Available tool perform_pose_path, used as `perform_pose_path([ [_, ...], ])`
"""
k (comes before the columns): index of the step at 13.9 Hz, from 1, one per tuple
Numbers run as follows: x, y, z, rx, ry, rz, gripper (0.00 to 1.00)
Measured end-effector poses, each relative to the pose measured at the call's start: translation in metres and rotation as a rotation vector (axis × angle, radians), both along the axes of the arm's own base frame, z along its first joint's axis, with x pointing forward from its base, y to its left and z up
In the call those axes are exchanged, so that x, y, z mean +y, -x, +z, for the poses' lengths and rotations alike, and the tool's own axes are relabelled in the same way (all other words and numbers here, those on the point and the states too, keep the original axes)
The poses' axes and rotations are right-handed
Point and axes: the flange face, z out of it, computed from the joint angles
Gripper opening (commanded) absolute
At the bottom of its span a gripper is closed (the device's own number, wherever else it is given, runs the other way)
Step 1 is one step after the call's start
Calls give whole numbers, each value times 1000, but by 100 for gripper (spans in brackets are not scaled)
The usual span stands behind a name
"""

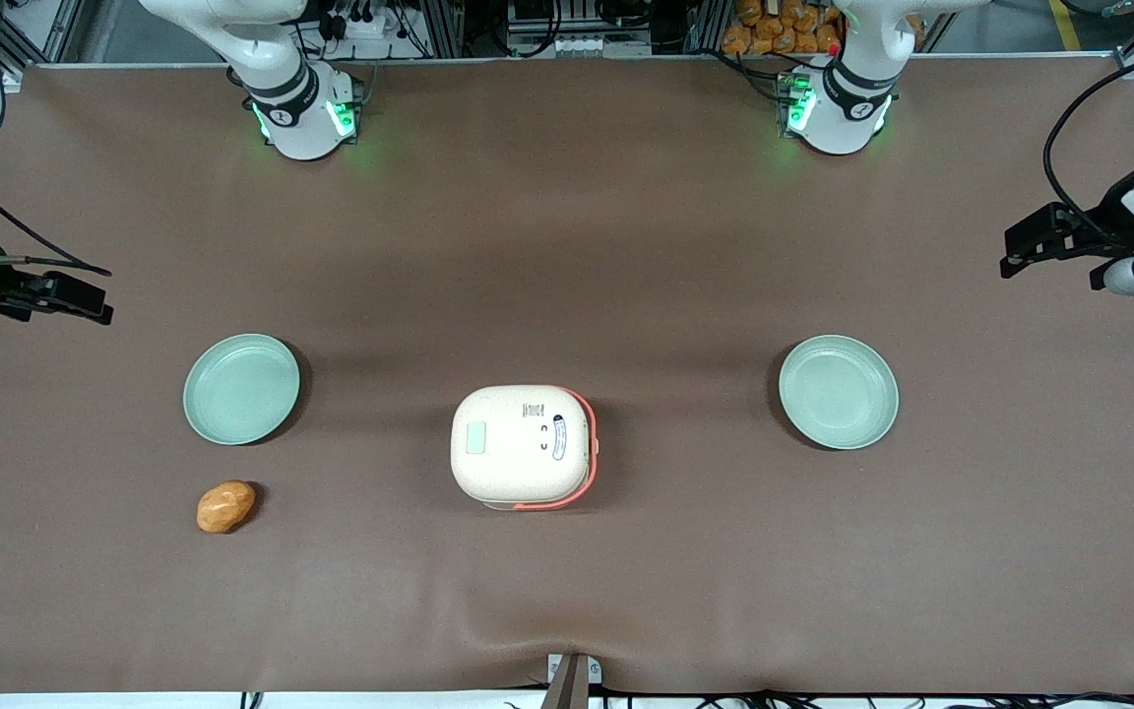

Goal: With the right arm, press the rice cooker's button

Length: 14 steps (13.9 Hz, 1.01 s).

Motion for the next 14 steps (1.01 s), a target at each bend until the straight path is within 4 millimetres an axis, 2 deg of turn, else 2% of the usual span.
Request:
perform_pose_path([
  [14,18,2,-3,24,-4,38,100],
])
